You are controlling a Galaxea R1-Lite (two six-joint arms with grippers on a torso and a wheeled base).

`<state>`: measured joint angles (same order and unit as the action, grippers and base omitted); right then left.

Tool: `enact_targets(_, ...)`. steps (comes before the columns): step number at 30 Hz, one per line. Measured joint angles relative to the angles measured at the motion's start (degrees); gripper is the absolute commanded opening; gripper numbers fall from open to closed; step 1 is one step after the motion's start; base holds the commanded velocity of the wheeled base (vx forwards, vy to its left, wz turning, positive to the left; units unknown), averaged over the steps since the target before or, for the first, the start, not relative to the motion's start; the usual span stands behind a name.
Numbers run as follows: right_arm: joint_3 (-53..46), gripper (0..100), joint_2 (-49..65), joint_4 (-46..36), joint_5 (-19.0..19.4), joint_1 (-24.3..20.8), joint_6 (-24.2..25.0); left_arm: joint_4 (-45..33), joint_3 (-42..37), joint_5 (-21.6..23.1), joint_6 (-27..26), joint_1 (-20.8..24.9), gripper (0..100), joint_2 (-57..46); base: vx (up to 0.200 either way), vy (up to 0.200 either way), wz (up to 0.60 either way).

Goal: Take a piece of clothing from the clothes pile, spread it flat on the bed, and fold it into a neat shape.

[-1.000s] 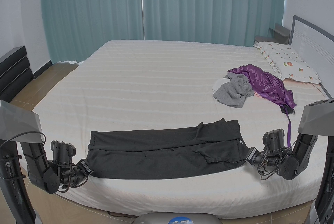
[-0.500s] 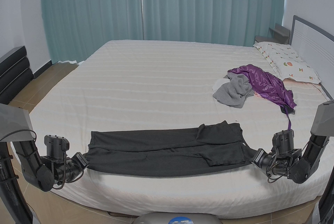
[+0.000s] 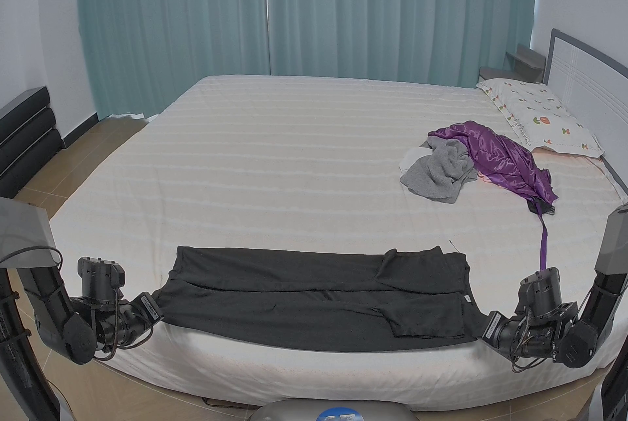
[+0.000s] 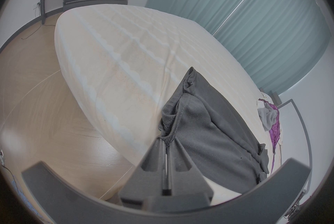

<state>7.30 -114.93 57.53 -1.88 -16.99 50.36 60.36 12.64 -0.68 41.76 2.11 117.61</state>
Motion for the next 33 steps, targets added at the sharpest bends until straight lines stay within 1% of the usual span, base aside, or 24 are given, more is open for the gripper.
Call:
enact_targets(6,-1.24,0,-0.12,0.04,0.11,-0.32,0.0,-0.04,-1.27,0.28,-1.61,0.32,0,0.2,0.0,0.0,0.0)
enact_targets(7,-1.33,0,-0.33,0.04,0.16,-0.3,-0.02,-0.04,-1.35,0.3,-1.67,0.39,100,0.28,0.0,0.0,0.0)
enact_targets(8,-1.44,0,-0.56,0.06,0.18,-0.32,-0.05,-0.01,-1.46,0.35,-1.72,0.43,100,0.38,0.0,0.0,0.0)
enact_targets(9,-1.6,100,-0.87,0.11,0.18,-0.34,-0.09,0.0,-1.62,0.37,-1.78,0.45,100,0.49,0.0,0.0,0.0)
enact_targets(12,-1.94,100,-1.77,1.01,0.13,-0.41,-0.38,0.0,-2.06,0.48,-2.13,0.5,100,0.71,0.0,0.0,0.0)
enact_targets(16,-3.15,100,-1.79,4.6,-0.12,-0.17,-0.77,-0.01,-2.62,0.52,-2.41,0.59,100,0.72,0.0,0.0,0.0)
enact_targets(19,-4.0,100,-0.78,5.5,-0.44,0.85,-1.62,-0.01,-2.84,0.5,-2.55,0.56,100,0.35,0.0,0.0,0.0)
enact_targets(23,-4.28,100,1.97,5.51,-0.59,4.62,-4.18,-0.06,-2.26,0.55,-2.6,-0.18,100,-0.89,0.0,0.0,0.0)
enact_targets(27,-3.72,100,5.36,5.5,-0.04,10.06,-6.62,-1.24,0.3,0.9,-2.52,-1.69,100,-2.45,0.0,0.0,0.0)
enact_targets(29,-3.01,100,6.61,5.56,0.76,11.82,-7.01,-3.67,2.9,1.83,-2.38,-2.4,100,-3.19,0.0,0.0,0.0)
enact_targets(33,-1.02,100,7.39,5.67,3.71,13.34,-7.14,-10.74,9.87,5.0,-1.76,-3.36,100,-4.02,0.0,0.0,0.0)
